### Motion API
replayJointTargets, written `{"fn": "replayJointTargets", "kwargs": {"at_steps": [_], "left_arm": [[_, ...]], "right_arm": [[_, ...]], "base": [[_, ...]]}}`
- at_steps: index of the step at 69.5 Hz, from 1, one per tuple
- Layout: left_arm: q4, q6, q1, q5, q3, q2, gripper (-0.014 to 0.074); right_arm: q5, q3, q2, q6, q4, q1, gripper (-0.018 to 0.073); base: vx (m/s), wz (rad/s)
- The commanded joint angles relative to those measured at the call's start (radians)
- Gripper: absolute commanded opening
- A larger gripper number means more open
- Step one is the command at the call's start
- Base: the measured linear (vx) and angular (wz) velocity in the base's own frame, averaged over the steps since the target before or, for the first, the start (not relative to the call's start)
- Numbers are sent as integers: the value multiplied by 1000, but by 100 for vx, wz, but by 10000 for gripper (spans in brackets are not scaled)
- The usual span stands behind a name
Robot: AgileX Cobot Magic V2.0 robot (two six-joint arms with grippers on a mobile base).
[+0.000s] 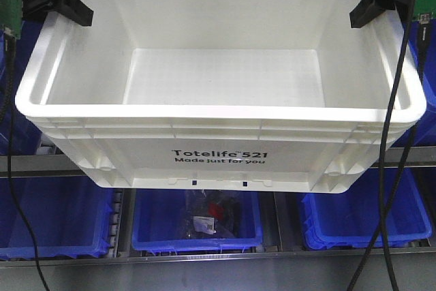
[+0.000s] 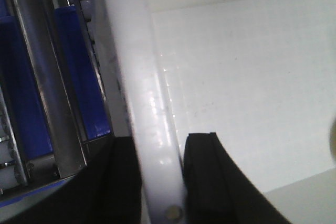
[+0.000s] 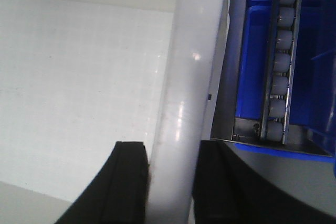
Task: Place moving items into box and shelve
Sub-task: 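Raise the crate with both grippers above the shelf's roller rail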
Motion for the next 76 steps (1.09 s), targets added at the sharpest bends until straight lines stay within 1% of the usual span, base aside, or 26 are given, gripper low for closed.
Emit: {"fn": "replayJointTargets", "kwargs": {"at_steps": [1,22,29,43,49,57,62,71,76], "left_arm": [[-243,6,-31,-110,-40,-56,-4],[-243,7,-31,-115,-40,-46,-4],[-232,24,-31,-115,-40,-33,-4],[-181,40,-31,-133,-39,18,-4],[-143,41,-31,-156,-39,39,-4],[-87,49,-31,-202,-39,66,-4],[-68,66,-31,-232,-39,78,-4],[-35,83,-31,-290,-39,95,-4],[-32,108,-31,-323,-39,104,-4]], "right_arm": [[-9,-44,-49,-9,220,23,-4],[-11,-44,-48,-9,219,23,-4],[-10,-43,-47,-10,219,23,-4],[-81,-43,-34,-50,206,23,-4],[-118,-43,-17,-73,208,23,-4],[-167,-43,13,-88,208,23,-4],[-200,-43,29,-95,210,23,-4],[-262,-43,61,-140,211,23,-4],[-297,-43,76,-151,209,23,-4]], "base": [[0,0],[0,0],[0,0],[0,0],[0,0],[0,0],[0,0],[0,0],[0,0]]}}
